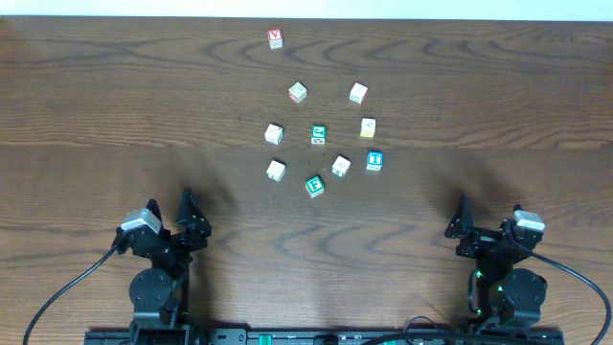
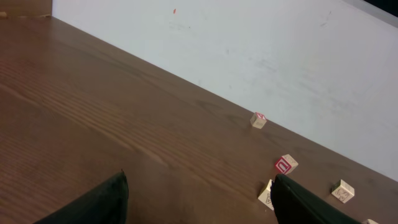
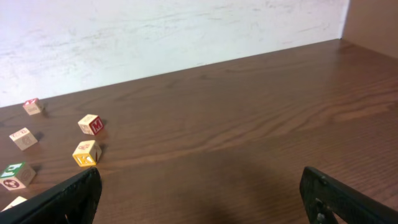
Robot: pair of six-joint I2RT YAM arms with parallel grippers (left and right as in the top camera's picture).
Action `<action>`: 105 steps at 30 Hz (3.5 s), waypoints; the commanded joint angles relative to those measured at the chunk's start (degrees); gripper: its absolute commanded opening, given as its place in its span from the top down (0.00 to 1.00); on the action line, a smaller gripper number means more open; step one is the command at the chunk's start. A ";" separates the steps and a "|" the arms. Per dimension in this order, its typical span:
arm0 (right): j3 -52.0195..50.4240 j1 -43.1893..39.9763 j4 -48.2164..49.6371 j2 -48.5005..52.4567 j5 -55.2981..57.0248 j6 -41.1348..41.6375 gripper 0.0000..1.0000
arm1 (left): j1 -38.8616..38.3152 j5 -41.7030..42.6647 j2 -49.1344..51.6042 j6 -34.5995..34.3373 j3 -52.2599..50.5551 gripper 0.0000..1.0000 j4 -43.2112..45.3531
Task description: Lift 3 blocks
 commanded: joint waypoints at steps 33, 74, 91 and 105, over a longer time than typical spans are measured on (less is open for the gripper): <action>-0.33 -0.31 0.24 0.39 -7.08 -7.30 0.01 | 0.31 -0.70 -0.26 0.44 -0.61 0.26 -2.93; 29.29 3.10 -10.99 46.05 -25.35 -6.45 0.01 | 0.31 -0.70 -0.26 0.44 -0.61 0.26 -2.93; 59.93 25.09 -30.77 80.59 -17.35 -0.22 0.02 | 0.31 -0.70 -0.26 0.44 -0.61 0.26 -2.93; 59.95 25.16 -16.06 96.74 -7.93 13.16 0.15 | 0.31 -0.70 -0.26 0.44 -0.61 0.26 -2.93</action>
